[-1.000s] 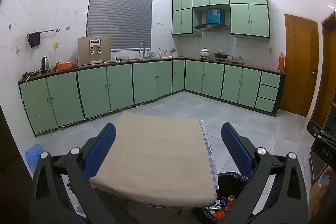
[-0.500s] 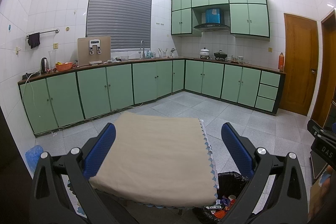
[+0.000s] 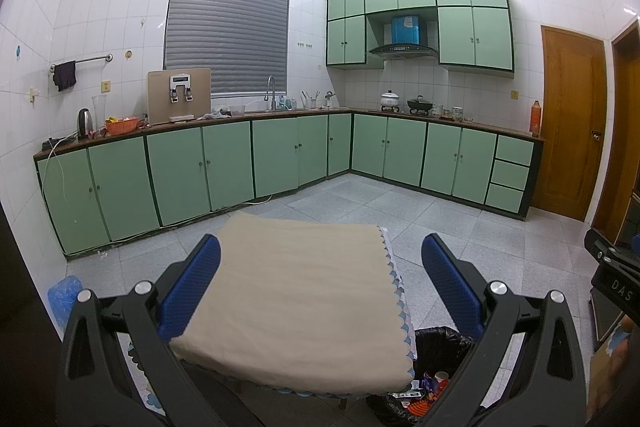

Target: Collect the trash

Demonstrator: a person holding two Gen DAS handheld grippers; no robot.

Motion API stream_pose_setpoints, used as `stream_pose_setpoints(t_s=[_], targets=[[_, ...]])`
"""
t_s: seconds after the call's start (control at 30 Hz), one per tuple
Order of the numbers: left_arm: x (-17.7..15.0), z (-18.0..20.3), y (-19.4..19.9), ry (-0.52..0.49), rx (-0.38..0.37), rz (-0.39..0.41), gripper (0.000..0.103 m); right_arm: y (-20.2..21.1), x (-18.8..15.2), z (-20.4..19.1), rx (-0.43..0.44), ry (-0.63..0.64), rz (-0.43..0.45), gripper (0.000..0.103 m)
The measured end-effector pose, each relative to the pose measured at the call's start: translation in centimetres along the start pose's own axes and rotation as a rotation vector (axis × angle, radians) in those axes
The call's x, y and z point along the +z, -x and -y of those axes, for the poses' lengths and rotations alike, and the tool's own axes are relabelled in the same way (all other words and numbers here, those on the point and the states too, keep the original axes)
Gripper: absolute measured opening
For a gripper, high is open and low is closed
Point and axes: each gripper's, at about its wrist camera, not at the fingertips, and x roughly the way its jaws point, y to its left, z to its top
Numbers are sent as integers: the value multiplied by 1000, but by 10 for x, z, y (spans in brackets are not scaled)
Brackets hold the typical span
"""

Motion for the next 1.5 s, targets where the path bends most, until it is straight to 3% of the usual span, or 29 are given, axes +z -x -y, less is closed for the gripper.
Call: stream_pose_setpoints(t_s=[1.5], targets=[[-2,-1,-2,0,-7,-8,97,-3,4,2,6,8,-7,97]])
